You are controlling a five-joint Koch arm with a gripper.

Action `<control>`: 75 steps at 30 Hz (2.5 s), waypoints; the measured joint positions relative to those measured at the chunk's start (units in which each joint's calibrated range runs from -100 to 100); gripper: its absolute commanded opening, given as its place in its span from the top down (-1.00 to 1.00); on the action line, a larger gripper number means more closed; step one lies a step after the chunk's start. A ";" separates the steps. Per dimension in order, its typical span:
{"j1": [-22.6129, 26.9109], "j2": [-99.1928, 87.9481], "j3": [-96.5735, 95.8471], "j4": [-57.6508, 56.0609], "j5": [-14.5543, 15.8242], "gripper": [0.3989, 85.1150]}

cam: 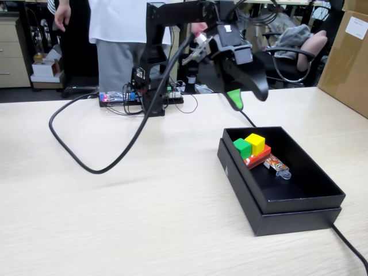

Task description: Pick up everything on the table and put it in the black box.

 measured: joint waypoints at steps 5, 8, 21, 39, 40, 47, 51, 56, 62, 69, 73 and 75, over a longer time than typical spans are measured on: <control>-5.71 -3.55 -14.89 8.80 -3.27 0.03; -8.40 -5.32 -24.47 16.12 -5.32 0.03; -9.43 -21.28 -60.91 37.09 -7.67 -0.03; -8.45 -28.50 -82.10 63.98 -7.77 -0.14; -8.45 -28.50 -82.19 63.98 -7.81 -0.14; -8.35 -28.50 -82.92 64.39 -7.91 -0.14; -8.35 -28.50 -83.56 64.88 -7.91 -0.14; -7.81 -28.63 -84.66 66.28 -7.81 -0.15; -7.81 -28.12 -88.77 74.01 -7.81 -0.16; -7.67 -26.47 -89.22 75.41 -7.81 -0.14; -7.62 -25.71 -89.04 75.82 -7.81 -0.14; -7.62 -25.71 -89.04 75.82 -7.81 -0.14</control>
